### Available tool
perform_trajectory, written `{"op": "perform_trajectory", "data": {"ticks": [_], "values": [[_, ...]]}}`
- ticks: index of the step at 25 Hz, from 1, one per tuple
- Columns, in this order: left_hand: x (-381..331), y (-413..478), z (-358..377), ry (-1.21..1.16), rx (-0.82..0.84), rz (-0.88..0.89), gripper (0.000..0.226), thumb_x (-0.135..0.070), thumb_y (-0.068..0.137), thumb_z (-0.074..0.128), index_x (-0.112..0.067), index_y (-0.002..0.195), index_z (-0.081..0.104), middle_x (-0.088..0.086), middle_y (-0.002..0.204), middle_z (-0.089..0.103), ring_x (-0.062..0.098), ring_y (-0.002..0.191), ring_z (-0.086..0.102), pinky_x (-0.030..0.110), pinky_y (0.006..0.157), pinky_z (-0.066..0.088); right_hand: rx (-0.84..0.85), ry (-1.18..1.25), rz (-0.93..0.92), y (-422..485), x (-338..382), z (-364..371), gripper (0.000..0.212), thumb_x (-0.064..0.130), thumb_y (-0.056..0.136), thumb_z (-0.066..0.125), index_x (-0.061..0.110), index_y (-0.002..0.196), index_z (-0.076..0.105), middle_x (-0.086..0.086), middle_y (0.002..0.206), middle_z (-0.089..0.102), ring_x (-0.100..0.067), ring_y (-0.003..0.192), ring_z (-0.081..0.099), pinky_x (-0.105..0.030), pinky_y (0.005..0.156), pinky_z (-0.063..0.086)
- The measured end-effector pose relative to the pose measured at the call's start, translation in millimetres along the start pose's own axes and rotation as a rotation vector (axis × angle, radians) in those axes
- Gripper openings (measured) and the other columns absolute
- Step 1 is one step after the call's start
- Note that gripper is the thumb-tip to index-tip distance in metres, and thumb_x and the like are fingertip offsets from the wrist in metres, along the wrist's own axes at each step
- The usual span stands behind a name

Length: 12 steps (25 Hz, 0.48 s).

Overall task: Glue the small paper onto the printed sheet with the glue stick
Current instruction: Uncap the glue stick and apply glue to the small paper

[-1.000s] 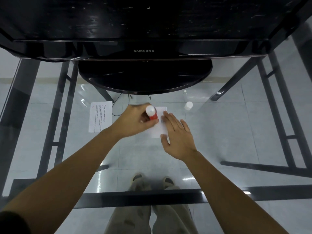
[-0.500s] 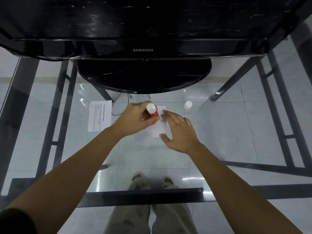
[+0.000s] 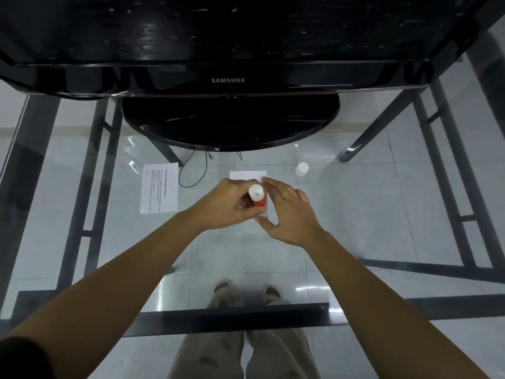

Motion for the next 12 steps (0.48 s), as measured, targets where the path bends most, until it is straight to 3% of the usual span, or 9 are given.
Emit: {"op": "perform_trajectory", "data": {"ticks": [4,9,12], "values": [[7.8,8.9,-15.3,0.036,-0.168,-0.073,0.025,-0.031,0.079,0.070,-0.015,0.096,0.060,0.000,0.086,0.069,0.008,0.071,0.061,0.013,0.065,0.049,-0.005,-0.001,0.003,-0.4,0.2,1.6,0.074,0.049,0.082,0.056,0.021,0.142,0.024,0.004,0.151,0.028,-0.014,0.137,0.026,-0.031,0.107,0.021],[7.4,1.1,-10.4,0.002,-0.047,-0.079,0.024,-0.033,0.077,0.071,-0.018,0.092,0.061,0.000,0.084,0.071,0.010,0.073,0.066,0.026,0.069,0.055,-0.002,0.020,0.008,-0.4,-0.5,2.0,0.073,0.049,0.082,0.056,0.021,0.142,0.025,0.003,0.151,0.029,-0.014,0.138,0.026,-0.032,0.109,0.021],[19.1,14.1,-27.8,0.041,-0.186,-0.201,0.024,-0.033,0.078,0.071,-0.018,0.093,0.060,-0.001,0.083,0.070,0.010,0.075,0.065,0.019,0.068,0.053,-0.021,0.006,0.008,-1.1,0.1,3.1,0.069,0.047,0.081,0.057,0.021,0.140,0.030,0.005,0.151,0.028,-0.013,0.137,0.026,-0.030,0.107,0.021]]}}
Point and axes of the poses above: each hand's wrist, its own y-axis towards the middle knuckle, its own z-axis out of the palm, x = y × z, the point moved 2 cm from there along y, towards the middle knuckle
